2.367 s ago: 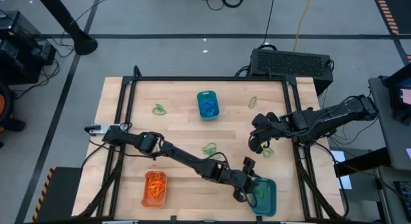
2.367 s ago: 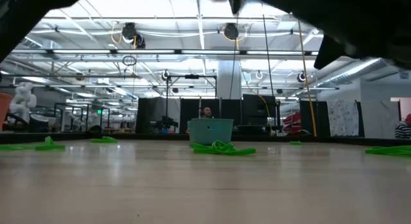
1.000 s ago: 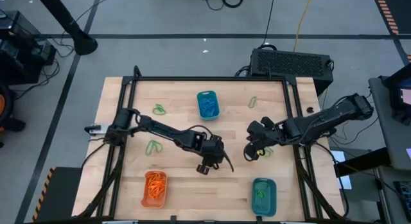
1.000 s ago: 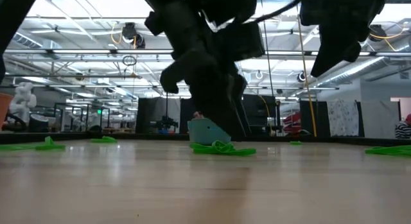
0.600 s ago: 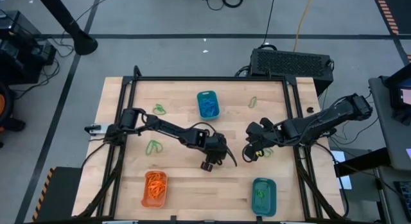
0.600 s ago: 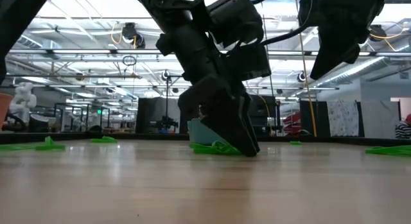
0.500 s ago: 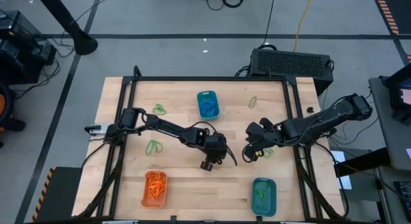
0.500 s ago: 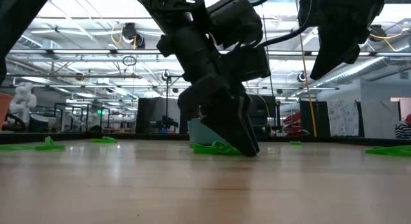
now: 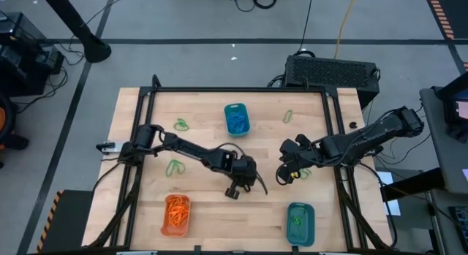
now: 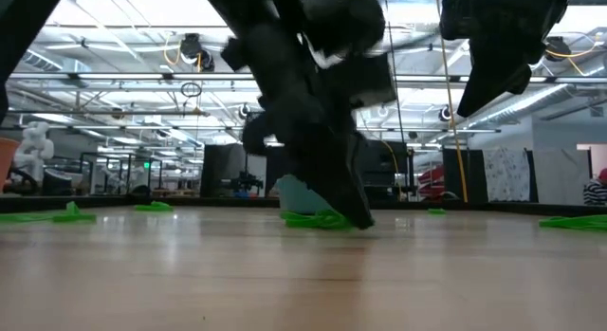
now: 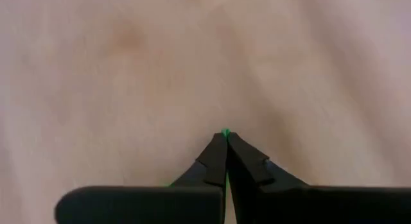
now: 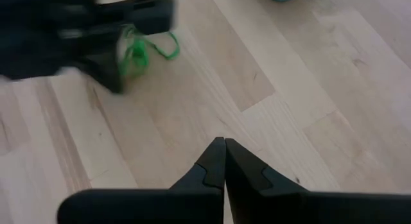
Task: Sort rubber bands into baskets
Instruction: Put the green rubber band into the bottom bin
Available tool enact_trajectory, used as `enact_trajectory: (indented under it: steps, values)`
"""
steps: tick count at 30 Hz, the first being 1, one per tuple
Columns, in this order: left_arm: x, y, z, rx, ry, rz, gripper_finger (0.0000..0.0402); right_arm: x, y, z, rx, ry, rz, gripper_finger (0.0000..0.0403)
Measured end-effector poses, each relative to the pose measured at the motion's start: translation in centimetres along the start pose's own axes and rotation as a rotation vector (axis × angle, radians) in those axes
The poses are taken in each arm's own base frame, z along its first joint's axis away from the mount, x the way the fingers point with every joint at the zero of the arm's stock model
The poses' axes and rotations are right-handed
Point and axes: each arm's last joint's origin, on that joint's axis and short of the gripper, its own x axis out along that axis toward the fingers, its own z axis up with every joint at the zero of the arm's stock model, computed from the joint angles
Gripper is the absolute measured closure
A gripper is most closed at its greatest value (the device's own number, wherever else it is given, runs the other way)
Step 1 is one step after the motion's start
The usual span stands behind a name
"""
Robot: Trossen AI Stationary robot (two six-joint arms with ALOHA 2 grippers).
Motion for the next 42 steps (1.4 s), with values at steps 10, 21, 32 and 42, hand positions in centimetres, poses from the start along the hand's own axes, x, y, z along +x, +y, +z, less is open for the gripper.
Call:
enact_trajectory:
  steps: [10,21,32,42]
  values:
    - [-2.0,-7.8,5.2,0.183,-0.364,-0.045,0.0398,0.2,-0.4,0.3,-0.006,-0.001,-0.020,0.0403]
    - [-1.1,-9.3,10.1,0.214,-0.769,0.031,0.0399,0.3,-0.9,0.4,0.009,0.032,-0.026,0.0403]
    - [4.7,-8.7,15.4,0.210,-0.795,-0.014,0.0400,-0.4,-2.3,-1.7,0.164,0.318,-0.106,0.0403]
    - [7.1,-6.3,15.3,0.141,-0.769,-0.003,0.0400,-0.9,-2.9,-2.6,0.196,0.419,-0.189,0.0403]
